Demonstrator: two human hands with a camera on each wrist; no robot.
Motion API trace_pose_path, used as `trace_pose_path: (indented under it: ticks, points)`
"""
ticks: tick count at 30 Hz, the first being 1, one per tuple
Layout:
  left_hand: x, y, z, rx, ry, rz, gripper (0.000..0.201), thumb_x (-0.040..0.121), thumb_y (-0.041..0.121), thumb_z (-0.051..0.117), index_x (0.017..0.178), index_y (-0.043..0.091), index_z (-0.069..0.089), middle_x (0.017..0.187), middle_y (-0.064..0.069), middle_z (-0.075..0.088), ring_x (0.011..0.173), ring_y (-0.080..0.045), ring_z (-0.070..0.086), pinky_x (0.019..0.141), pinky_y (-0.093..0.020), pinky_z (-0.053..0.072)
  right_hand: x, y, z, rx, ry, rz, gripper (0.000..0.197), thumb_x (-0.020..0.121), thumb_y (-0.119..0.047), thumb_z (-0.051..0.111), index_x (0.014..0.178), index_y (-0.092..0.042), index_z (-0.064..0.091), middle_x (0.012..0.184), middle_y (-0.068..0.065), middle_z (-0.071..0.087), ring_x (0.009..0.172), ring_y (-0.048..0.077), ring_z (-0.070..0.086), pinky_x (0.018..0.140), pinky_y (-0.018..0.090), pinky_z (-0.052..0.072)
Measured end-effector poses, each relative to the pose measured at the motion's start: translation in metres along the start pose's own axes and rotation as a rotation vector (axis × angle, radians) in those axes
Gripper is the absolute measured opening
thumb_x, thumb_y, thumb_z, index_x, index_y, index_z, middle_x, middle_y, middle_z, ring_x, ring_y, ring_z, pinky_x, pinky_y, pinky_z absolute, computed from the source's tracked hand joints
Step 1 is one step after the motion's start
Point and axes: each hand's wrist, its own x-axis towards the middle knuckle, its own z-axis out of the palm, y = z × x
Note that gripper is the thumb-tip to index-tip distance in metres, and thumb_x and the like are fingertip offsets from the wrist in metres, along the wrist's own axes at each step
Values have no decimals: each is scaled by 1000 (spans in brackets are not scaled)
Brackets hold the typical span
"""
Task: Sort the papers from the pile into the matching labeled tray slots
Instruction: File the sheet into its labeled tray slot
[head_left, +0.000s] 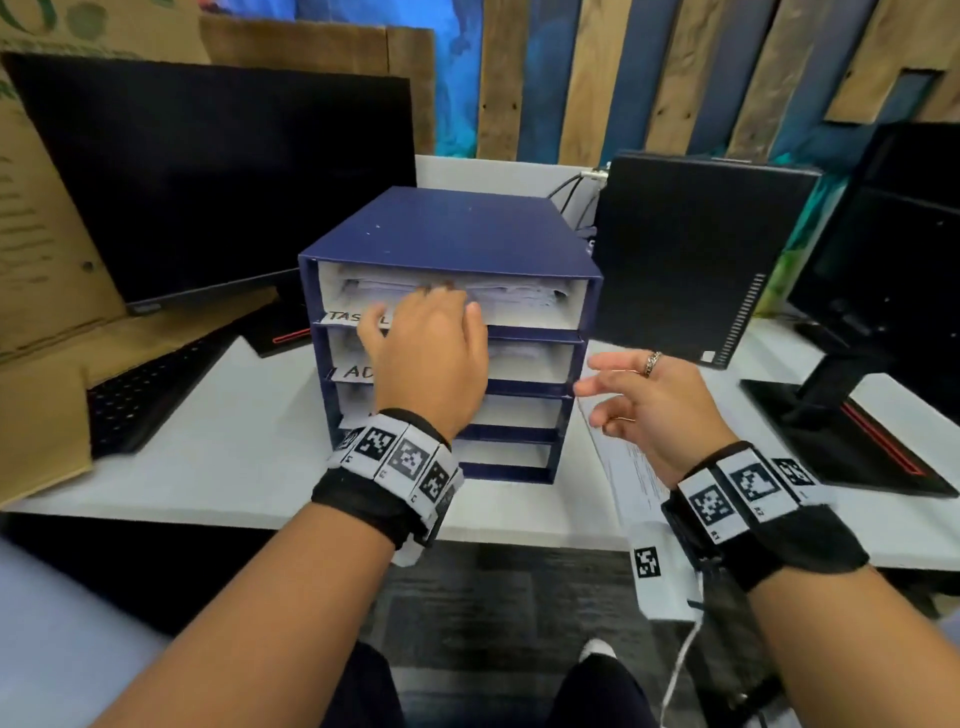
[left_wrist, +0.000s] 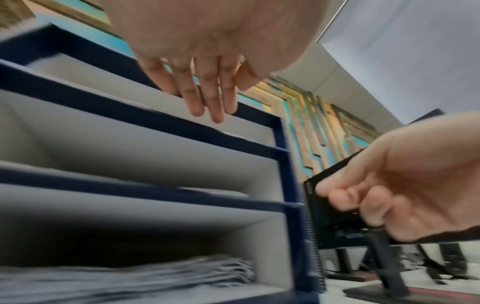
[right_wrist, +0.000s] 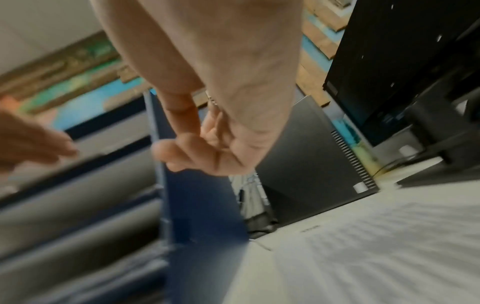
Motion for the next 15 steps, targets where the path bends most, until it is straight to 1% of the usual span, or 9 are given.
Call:
trace_pose_path:
  ticks: [1,2,3,5,8,10,12,13,15]
  points:
    - [-7,10,0,-100,63,34,33,99,31,33,80,21,58,80,6,59,85,-19,54,92,-39,37,7,11,-12,-92,54,24,16,93,-1,56,103,-8,67,87,14,76,57,22,60,55,29,47]
    - [-17,21,4,-210,88,73,30,97,27,38,77,18,59,76,4,59,79,-20,53,81,-34,40,14,23,-23,-193,107,49,17,92,-2,56,100,-10,68,85,12,77,58,22,61,54,28,46]
    - [-25,33,10,-304,74,102,28,96,25,42,77,15,61,75,2,60,76,-20,52,74,-31,40,20,35,-33,-307,155,67,17,91,-3,56,96,-11,69,86,10,77,62,22,63,56,30,48]
    - [-38,55,27,-412,-40,134,25,94,24,44,79,15,62,76,3,62,72,-17,53,69,-33,45,29,58,-49,-561,229,85,16,92,-9,57,92,-14,72,94,9,76,81,25,68,73,33,54]
    - [-61,85,56,-442,-297,167,23,94,26,45,80,19,61,78,6,63,71,-17,58,64,-39,52,35,86,-78,-826,283,156,21,92,-14,59,107,-15,73,110,9,72,102,30,64,90,32,51]
    - [-76,98,77,-441,-499,136,19,94,25,46,91,20,64,89,4,67,81,-21,62,71,-39,55,36,96,-106,-952,340,232,31,88,-23,63,118,-22,68,122,7,67,115,33,60,99,39,49]
    - [-84,106,96,-408,-710,58,28,96,26,46,120,20,60,113,-3,67,107,-25,60,88,-41,53,35,98,-137,-1052,394,340,42,86,-33,66,126,-23,63,130,8,63,120,36,56,101,44,48]
    - [-87,108,104,-368,-803,17,38,98,27,45,133,18,51,125,-6,63,120,-27,52,96,-43,49,35,99,-152,-1081,384,391,46,87,-36,67,130,-18,60,132,11,61,119,36,56,102,44,47]
    - [-89,111,116,-240,-936,-37,51,100,35,41,148,17,32,138,-7,52,131,-30,35,104,-45,40,31,99,-171,-1117,283,454,60,90,-43,68,136,-8,54,134,14,60,118,35,58,100,41,48]
